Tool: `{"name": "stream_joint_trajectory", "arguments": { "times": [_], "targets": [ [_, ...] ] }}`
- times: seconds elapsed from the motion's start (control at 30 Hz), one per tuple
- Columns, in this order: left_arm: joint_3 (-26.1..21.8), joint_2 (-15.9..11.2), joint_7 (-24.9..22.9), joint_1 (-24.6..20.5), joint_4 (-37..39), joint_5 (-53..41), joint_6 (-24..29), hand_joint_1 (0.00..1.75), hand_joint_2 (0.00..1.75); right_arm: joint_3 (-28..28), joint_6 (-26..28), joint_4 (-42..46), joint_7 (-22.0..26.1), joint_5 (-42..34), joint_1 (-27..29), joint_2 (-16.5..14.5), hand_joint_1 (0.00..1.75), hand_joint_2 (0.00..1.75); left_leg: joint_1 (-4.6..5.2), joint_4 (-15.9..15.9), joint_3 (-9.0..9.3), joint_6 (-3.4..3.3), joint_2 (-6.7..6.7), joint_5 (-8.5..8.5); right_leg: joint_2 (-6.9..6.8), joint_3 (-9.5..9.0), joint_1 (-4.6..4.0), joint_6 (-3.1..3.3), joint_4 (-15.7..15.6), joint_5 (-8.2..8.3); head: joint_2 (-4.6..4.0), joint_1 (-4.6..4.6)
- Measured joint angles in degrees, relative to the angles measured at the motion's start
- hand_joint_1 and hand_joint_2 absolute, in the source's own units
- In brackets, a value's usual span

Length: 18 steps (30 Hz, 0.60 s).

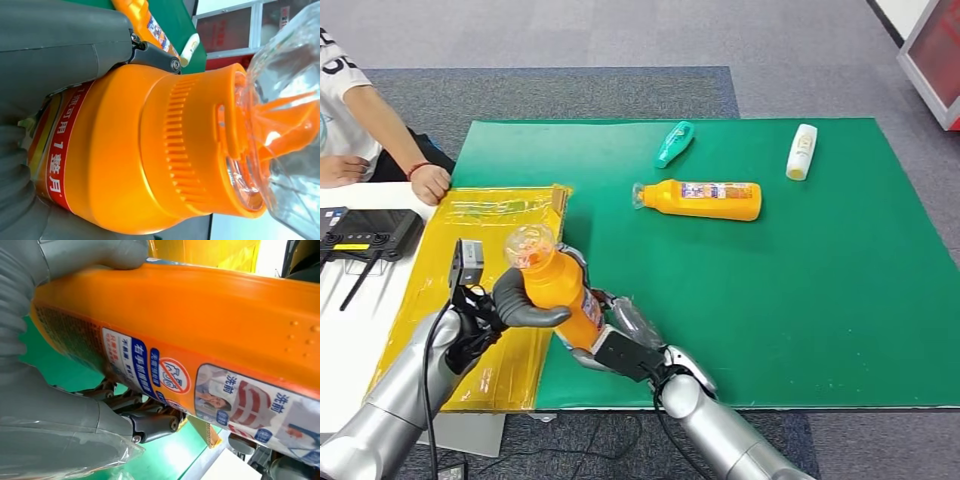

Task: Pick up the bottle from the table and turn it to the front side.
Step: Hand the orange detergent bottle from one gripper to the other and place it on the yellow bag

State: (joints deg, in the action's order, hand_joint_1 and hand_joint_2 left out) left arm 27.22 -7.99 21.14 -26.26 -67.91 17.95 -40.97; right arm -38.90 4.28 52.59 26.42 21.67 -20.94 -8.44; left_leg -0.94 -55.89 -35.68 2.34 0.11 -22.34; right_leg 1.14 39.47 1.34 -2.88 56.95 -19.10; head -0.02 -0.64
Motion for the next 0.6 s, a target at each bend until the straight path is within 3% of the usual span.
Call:
{"name": "stream_joint_trajectory", "arguments": {
  "times": [0.4, 0.6],
  "targets": [
    [0.09, -0.55, 0.35, 0.27, 0.02, -0.13, 0.17, 1.75, 1.75, 1.08, -1.43, 2.49, 0.73, -2.26, -0.04, 0.62, 0.00, 1.75, 0.00, 0.00, -0.02, -0.01, 0.02, 0.02, 0.01, 0.02, -0.01, 0.00, 0.00, 0.01, 0.00, -0.01],
    [0.02, -1.04, 0.59, 0.90, 0.00, -1.47, 1.07, 1.75, 1.75, 3.06, -4.81, 3.29, 1.99, -7.64, 0.40, 0.94, 0.00, 1.75, 0.00, 0.00, -0.02, 0.00, 0.04, 0.02, 0.02, 0.05, -0.01, 0.01, 0.00, 0.01, 0.00, 0.01]
  ]
}}
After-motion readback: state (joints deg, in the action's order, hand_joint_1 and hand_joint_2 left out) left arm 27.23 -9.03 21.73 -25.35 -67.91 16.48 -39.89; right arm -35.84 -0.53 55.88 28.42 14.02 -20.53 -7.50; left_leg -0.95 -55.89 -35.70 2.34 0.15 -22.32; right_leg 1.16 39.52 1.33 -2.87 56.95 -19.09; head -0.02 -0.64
